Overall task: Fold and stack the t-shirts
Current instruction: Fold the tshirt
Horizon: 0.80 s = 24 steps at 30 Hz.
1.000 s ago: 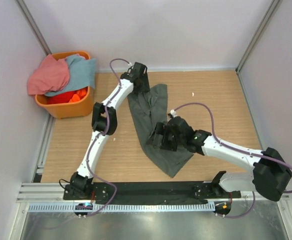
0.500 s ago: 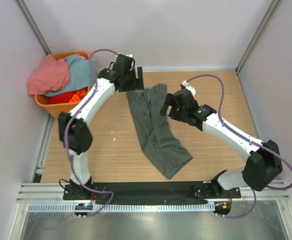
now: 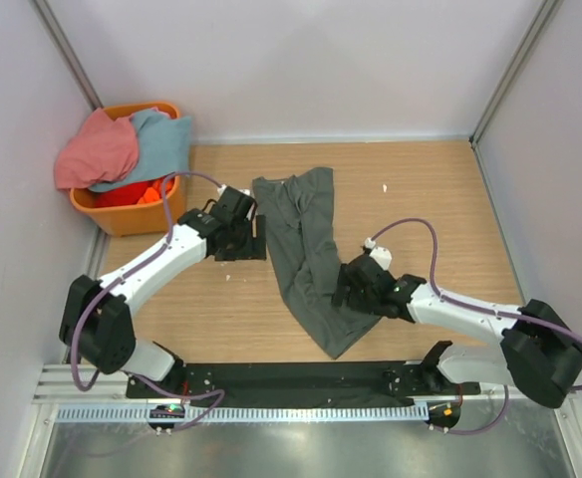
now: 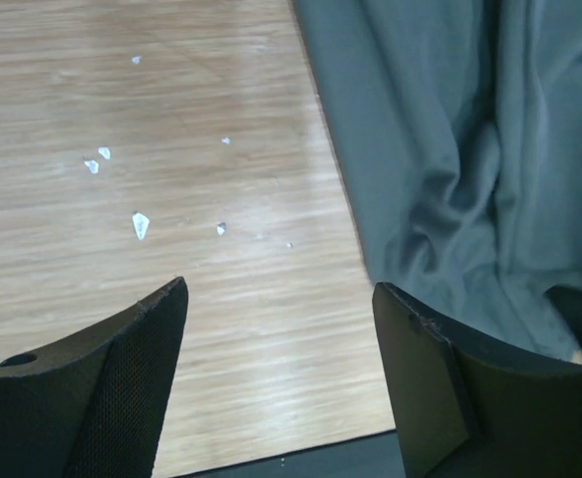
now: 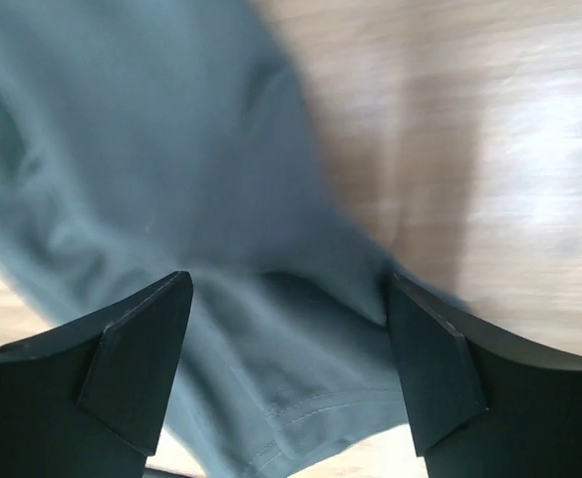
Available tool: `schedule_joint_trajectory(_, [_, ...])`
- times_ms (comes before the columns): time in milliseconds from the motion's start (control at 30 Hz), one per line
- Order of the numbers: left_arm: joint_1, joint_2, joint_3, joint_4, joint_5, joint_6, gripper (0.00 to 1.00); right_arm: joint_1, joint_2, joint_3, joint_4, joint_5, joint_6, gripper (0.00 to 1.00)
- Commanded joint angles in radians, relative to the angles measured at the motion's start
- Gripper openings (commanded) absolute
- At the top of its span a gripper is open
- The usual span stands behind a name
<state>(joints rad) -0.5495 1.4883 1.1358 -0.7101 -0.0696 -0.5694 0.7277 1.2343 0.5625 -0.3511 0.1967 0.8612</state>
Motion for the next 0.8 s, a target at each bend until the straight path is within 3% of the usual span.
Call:
schedule_joint_trajectory(0, [-0.016,-0.121,-0.011,0.041,-0.022,-0.026,0.76,0.133,-0.064,-0.074,0.023,0.004,0.18,0.83])
schedule_joint_trajectory(167, [-0.032,-0.201,-0.076,0.04,-0.016,-0.046,0.76,0.415,-0.087,-0.098,0.133,0.021,0.442,0.8])
schedule_joint_trajectory(200, [-0.035,-0.21,-0.085,0.038,-0.015,-0.049,0.76,0.505,-0.06,-0.087,0.161,0.023,0.461,0.8])
schedule_joint_trajectory(267, [-0.047,-0.236,-0.117,0.04,-0.016,-0.067,0.76,0.571,-0.023,-0.027,0.141,0.055,0.47,0.82])
schedule_joint_trajectory(333, [-0.059,-0.253,-0.139,0.037,-0.019,-0.084,0.76,0.651,0.039,0.11,-0.021,0.177,0.432,0.85])
schedule_joint_trajectory(400, [-0.087,-0.273,-0.172,0.034,-0.03,-0.093,0.76,0.674,0.076,0.251,-0.286,0.313,0.423,0.91])
schedule_joint_trajectory(467, [-0.115,-0.287,-0.208,0.031,-0.047,-0.11,0.76,0.668,0.105,0.313,-0.461,0.462,0.406,0.96])
schedule_joint_trajectory(567, [-0.147,-0.312,-0.254,0.032,-0.068,-0.142,0.75,0.58,0.073,0.396,-0.508,0.543,0.307,1.0])
schedule_joint_trajectory(633, [-0.162,-0.321,-0.277,0.038,-0.088,-0.159,0.76,0.486,0.027,0.381,-0.439,0.517,0.215,1.0])
schedule_joint_trajectory(767, [-0.162,-0.292,-0.281,0.137,-0.114,-0.173,0.77,0.149,-0.013,0.342,-0.136,0.277,-0.065,1.0])
